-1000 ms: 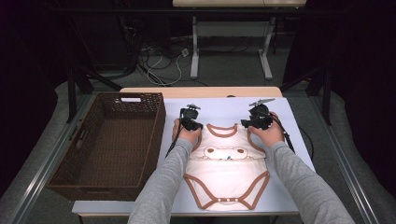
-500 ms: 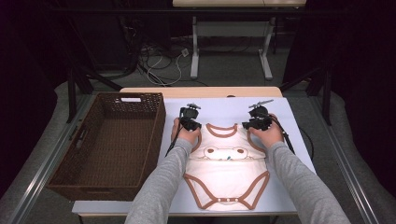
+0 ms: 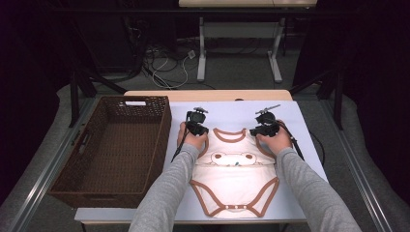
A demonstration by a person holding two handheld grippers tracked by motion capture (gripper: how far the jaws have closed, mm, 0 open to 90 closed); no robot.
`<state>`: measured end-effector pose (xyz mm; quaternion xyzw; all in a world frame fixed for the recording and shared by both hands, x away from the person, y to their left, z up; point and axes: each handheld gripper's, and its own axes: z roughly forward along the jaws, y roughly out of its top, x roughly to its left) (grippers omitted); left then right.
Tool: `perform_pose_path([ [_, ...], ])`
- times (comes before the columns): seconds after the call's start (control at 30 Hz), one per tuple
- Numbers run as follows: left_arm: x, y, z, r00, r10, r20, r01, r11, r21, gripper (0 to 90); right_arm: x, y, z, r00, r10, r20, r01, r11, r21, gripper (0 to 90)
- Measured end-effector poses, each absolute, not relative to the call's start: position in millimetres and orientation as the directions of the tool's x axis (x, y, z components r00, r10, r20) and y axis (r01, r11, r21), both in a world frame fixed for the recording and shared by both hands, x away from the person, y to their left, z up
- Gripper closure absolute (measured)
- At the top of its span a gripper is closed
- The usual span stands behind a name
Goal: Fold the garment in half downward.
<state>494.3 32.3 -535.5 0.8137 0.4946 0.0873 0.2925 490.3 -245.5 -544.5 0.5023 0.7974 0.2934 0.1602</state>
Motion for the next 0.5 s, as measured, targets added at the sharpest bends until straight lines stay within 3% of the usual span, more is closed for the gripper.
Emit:
perform_pose_path([
  [0.27,493.8,31.7,-536.0,0.492,0.857,-0.152,0.757,-0.334,0.561,87.7,488.4,-243.5,-545.5,-0.433,0.899,0.069,0.735,0.307,0.605,73.4],
  [0.5,493.9,32.5,-534.9,0.498,0.854,-0.153,0.752,-0.337,0.566,87.7,485.9,-238.8,-544.6,-0.447,0.894,0.029,0.72,0.341,0.605,78.0],
])
